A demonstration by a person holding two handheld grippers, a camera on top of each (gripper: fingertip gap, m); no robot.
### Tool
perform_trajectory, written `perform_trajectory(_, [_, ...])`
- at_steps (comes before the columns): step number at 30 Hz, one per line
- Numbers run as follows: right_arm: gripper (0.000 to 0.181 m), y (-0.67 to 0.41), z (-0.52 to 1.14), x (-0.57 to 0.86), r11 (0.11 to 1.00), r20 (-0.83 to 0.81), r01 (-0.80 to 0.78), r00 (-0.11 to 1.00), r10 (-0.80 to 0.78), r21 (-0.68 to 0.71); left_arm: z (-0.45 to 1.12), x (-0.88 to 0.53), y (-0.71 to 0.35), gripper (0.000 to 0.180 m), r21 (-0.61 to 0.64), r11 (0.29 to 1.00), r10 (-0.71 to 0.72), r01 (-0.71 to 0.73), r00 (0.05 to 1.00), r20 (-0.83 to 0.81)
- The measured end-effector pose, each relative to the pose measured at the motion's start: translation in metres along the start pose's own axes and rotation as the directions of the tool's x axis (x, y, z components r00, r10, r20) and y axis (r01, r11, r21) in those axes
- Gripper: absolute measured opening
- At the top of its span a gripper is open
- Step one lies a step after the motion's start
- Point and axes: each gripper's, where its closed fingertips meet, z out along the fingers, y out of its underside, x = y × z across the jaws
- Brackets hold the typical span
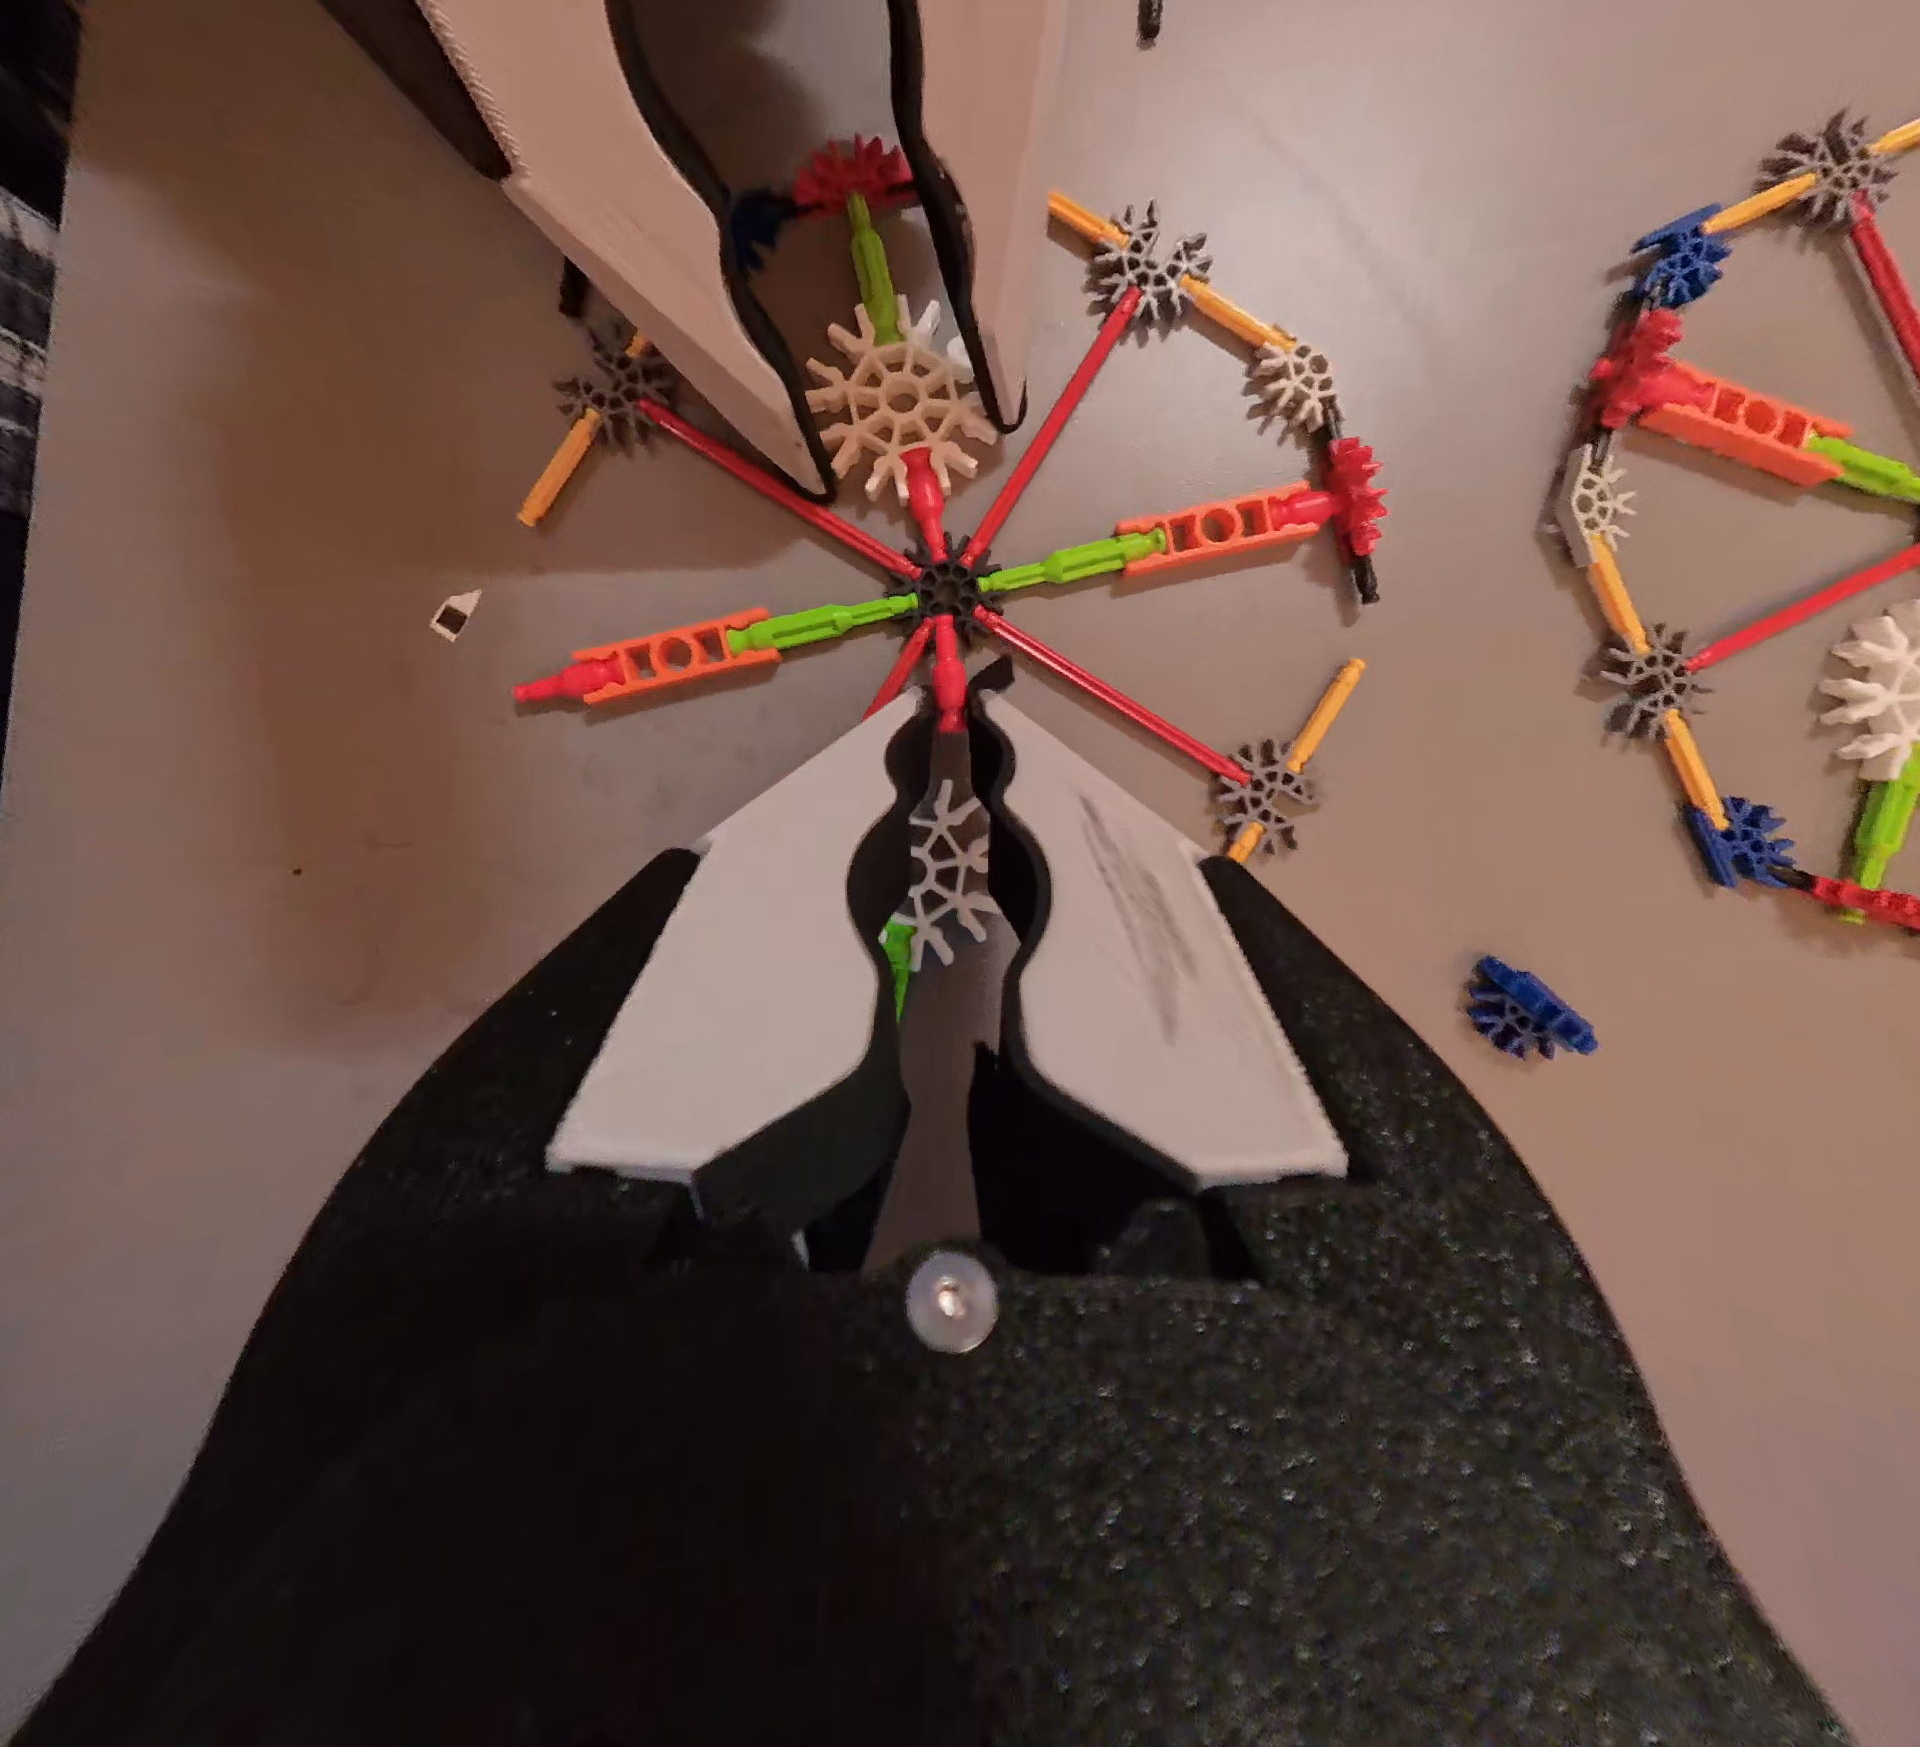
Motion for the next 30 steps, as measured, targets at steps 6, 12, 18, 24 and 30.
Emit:
perform_trajectory(6, [0.004,0.003,0.003,0.003,0.998,-0.033,0.044,0.998,-0.046,-0.054,0.001,0.000,0.000,0.031,0.003,1.000,0.002,-0.002,1.000,-0.011])
perform_trajectory(12, [0.005,0.004,0.004,0.003,0.996,-0.037,0.063,0.997,-0.066,-0.070,0.001,0.000,0.000,0.031,0.003,1.000,0.005,-0.005,1.000,-0.014])
perform_trajectory(18, [0.009,0.005,0.004,0.001,0.997,-0.033,0.047,0.998,-0.049,-0.062,0.000,0.001,0.001,0.031,0.004,1.000,0.004,-0.004,1.000,-0.013])
perform_trajectory(24, [0.014,-0.001,-0.005,0.004,0.999,-0.057,0.042,0.997,-0.044,-0.031,0.000,0.001,0.001,0.031,0.004,1.000,0.006,-0.006,1.000,-0.012])
perform_trajectory(30, [0.000,-0.013,0.000,0.004,0.999,-0.045,0.010,0.999,-0.008,0.041,-0.001,0.000,0.002,0.031,0.001,1.000,0.006,-0.006,1.000,-0.013])
